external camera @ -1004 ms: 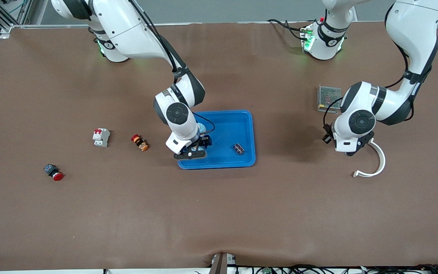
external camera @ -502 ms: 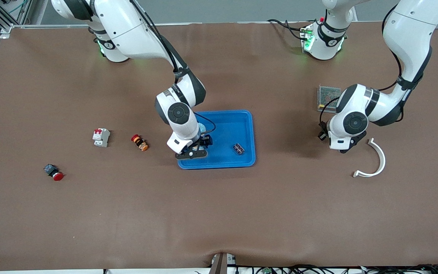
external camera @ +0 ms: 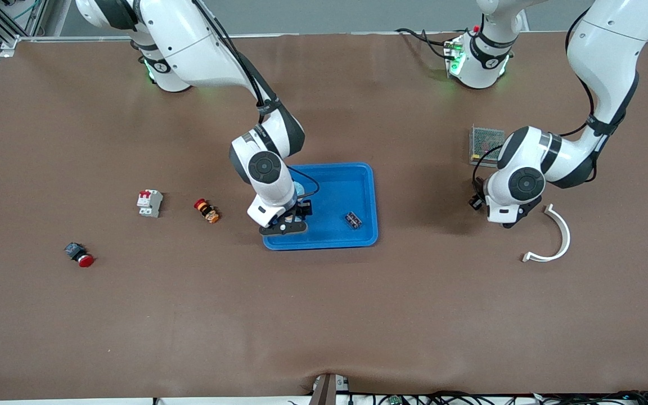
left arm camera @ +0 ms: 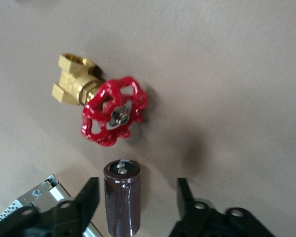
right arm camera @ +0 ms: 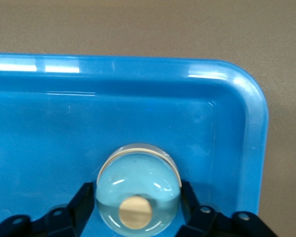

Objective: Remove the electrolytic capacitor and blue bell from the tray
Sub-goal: 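Lower the capacitor with the left gripper while the right gripper lifts the bell, then grasp another capacitor with the left gripper while the right gripper carries the bell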

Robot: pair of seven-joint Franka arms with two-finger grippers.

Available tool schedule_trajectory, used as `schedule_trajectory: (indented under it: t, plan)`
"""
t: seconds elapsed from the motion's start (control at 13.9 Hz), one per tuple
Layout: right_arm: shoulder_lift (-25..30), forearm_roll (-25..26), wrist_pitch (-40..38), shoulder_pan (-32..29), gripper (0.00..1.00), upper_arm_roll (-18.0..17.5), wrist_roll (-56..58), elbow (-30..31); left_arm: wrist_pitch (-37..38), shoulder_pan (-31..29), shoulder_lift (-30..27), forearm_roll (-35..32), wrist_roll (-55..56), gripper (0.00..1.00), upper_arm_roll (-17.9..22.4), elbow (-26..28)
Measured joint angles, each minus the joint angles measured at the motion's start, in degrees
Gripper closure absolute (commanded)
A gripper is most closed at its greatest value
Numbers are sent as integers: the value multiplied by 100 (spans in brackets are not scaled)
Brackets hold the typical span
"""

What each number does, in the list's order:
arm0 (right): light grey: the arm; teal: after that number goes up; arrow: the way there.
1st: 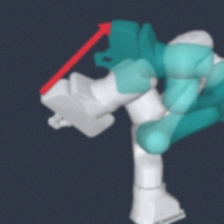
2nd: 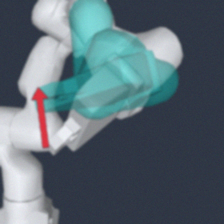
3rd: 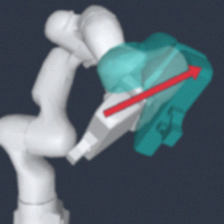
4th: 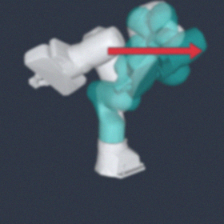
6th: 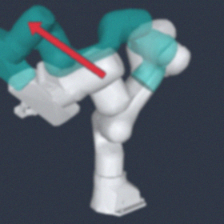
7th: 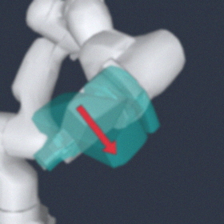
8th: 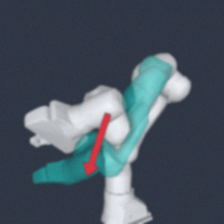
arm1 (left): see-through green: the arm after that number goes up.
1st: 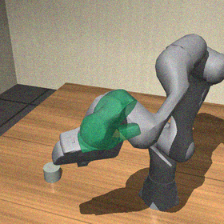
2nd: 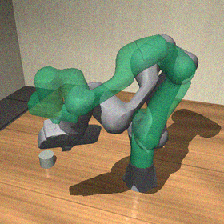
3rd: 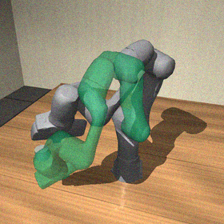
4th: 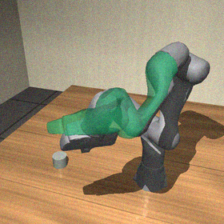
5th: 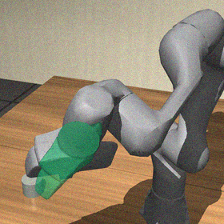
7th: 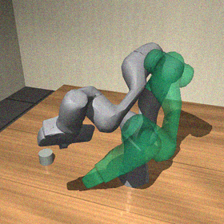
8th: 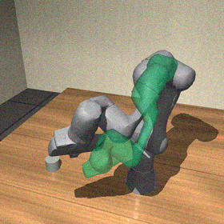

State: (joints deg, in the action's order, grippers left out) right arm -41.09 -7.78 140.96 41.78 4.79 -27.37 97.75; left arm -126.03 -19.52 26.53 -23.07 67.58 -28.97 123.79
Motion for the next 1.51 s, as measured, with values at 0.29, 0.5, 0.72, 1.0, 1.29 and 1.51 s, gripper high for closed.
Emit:
schedule_trajectory:
  t: [0.29, 0.5, 0.72, 1.0, 1.29, 1.51]
  plan:
    - [0, 0, -12, 0, 55, 2, 0, -24, 284, 8, -46, 0, 16, 0, -87, -439]
    - [18, 0, -141, -1, 55, 22, 0, -108, 641, 12, -93, 0, 194, 0, -310, -834]
    - [253, 0, -1133, -34, 55, 118, 9, -520, 710, 27, -110, 0, 701, 0, -689, -1085]
    - [985, 4, -2735, -425, 55, 192, 818, -1085, 713, 347, -88, 54, 1608, 0, -997, -1348]
    - [1672, 8, -3449, -1520, 55, 232, 2951, -1125, 713, 1054, 196, 188, 2640, 0, -1003, -1768]
    - [1902, 10, -3707, -2431, 55, 246, 4737, -1119, 710, 1607, 611, 189, 3478, 0, -1002, -2227]
